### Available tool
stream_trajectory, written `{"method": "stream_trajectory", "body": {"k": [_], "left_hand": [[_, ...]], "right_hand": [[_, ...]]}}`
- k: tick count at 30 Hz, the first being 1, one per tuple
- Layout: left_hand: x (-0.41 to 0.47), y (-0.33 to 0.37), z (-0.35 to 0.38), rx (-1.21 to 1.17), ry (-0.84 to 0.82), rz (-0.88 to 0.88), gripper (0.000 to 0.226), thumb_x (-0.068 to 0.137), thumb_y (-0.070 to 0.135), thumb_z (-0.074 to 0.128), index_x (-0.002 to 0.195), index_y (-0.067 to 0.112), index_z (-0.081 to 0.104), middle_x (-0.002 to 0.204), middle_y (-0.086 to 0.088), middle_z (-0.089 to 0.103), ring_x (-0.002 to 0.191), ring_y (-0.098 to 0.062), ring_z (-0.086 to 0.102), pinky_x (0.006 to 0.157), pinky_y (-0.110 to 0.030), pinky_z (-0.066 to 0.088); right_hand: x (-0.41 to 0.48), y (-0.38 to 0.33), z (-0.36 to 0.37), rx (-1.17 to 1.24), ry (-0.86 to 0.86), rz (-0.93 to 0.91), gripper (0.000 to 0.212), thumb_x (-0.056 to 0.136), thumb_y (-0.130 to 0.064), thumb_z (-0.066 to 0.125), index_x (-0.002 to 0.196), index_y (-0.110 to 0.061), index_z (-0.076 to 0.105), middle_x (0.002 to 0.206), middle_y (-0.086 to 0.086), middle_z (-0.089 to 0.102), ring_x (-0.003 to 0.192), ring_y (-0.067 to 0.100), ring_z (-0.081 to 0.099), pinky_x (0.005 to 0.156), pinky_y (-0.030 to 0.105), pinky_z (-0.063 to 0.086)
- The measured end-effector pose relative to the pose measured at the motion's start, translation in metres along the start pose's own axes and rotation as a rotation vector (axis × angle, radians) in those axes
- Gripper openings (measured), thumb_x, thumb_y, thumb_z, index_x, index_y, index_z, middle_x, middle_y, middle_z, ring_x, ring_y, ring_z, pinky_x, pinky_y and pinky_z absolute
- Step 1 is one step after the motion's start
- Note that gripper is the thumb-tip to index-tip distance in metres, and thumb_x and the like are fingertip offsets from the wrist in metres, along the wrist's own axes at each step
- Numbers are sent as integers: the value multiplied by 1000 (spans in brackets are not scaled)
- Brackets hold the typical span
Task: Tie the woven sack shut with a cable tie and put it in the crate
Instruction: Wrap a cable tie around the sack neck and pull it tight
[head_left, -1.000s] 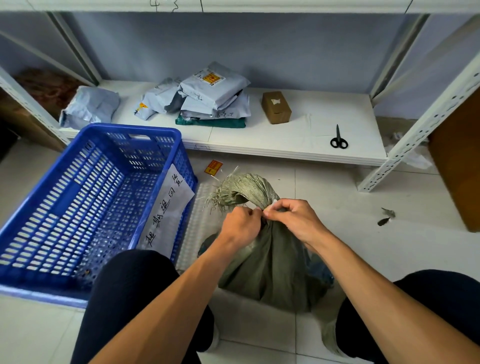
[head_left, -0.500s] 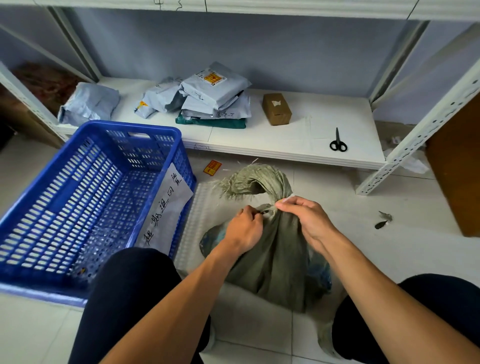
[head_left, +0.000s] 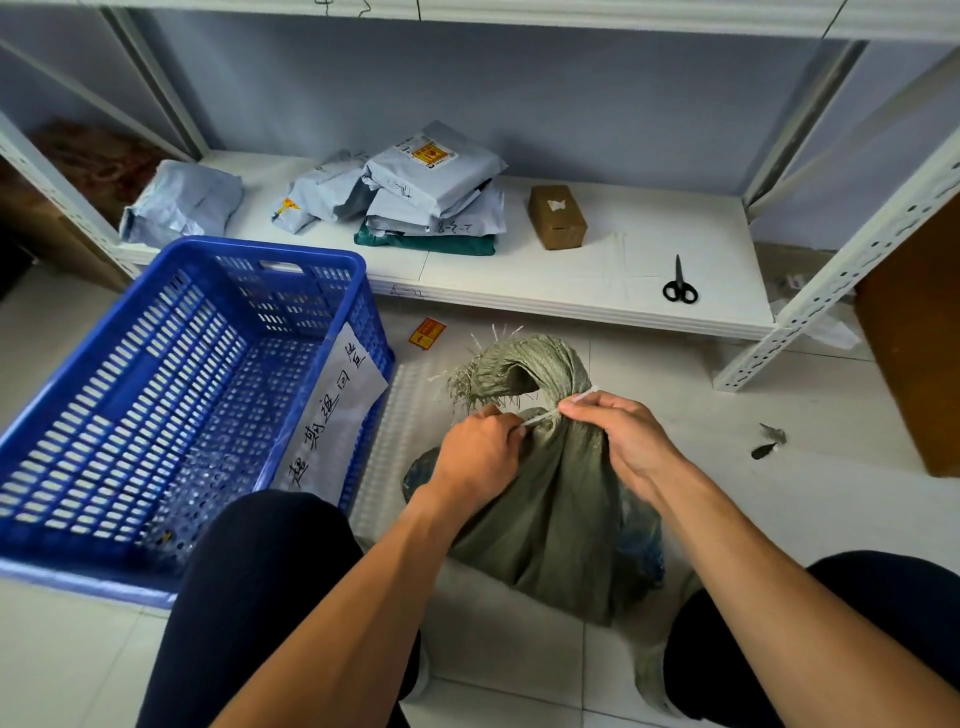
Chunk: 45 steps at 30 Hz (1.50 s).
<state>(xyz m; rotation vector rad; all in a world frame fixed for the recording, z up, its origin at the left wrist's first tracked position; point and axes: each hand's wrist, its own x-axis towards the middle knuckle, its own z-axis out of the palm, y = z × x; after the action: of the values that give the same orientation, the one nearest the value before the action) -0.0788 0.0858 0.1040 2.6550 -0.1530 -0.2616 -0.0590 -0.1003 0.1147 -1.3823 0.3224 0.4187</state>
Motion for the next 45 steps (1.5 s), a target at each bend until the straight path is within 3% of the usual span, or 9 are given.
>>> {"method": "stream_trajectory", "body": {"k": [9,12,15,19,22,25,29,36,45], "left_hand": [[4,5,-10,-26,251,-174,22,96,19,57,87,7,73,92,-13,71,81,-33,67,68,-38,52],[5,9,-15,-117,180,-267,20,87,10,56,67,9,56,81,-18,72,75,-38,66,64,-39,53],[6,11,-16,-342,34,-316,13,83,5,51,79,4,64,86,-15,72,82,-34,68,72,-42,59],[0,24,-30,-824,-68,-383,24,86,-3,48,68,10,57,65,4,57,59,-8,52,52,-16,46],[-6,32,-40,-1049,-172,-467,24,93,22,51,73,14,61,71,-14,57,63,-14,58,58,-25,36],[-4,31,-28,-1011,-227,-425,49,87,52,66,113,11,64,99,-4,68,91,-10,65,71,-24,50],[-1,27,-15,-996,-209,-369,45,86,50,73,98,8,77,96,-8,78,92,-17,75,89,-32,59],[-1,24,-21,-1010,-106,-474,42,81,43,81,75,1,75,61,-6,64,50,-11,60,49,-20,48],[0,30,-28,-940,-43,-536,36,74,32,75,80,-3,74,64,-9,68,54,-21,60,55,-34,52]], "right_hand": [[-9,-2,13,-207,-145,-15,5,81,-9,81,83,-9,76,92,3,79,92,10,72,93,26,49],[-11,-1,15,-250,-179,-13,6,81,-8,81,79,-13,77,87,0,77,86,5,70,85,20,48],[-12,-3,16,-281,-179,-8,6,80,-9,82,79,-14,78,89,1,78,86,7,70,85,21,50],[-13,-5,16,-310,-164,-2,5,80,-9,82,83,-11,79,89,7,78,89,17,71,92,32,55],[-16,-8,17,-361,-159,8,11,80,-12,82,89,-9,79,93,7,79,98,22,73,101,39,54],[-19,-7,19,-399,-156,14,17,80,-14,81,96,-10,78,97,2,80,102,17,73,104,37,52],[-21,-6,21,-435,-154,29,24,80,-18,83,103,-16,76,100,-1,80,102,14,73,103,38,53],[-23,-8,22,-493,-179,26,16,81,-19,82,96,-16,79,95,0,80,95,15,74,95,35,57],[-24,-9,26,-556,-175,-3,10,81,-17,82,90,-18,79,93,-3,79,97,14,72,88,27,56]]}}
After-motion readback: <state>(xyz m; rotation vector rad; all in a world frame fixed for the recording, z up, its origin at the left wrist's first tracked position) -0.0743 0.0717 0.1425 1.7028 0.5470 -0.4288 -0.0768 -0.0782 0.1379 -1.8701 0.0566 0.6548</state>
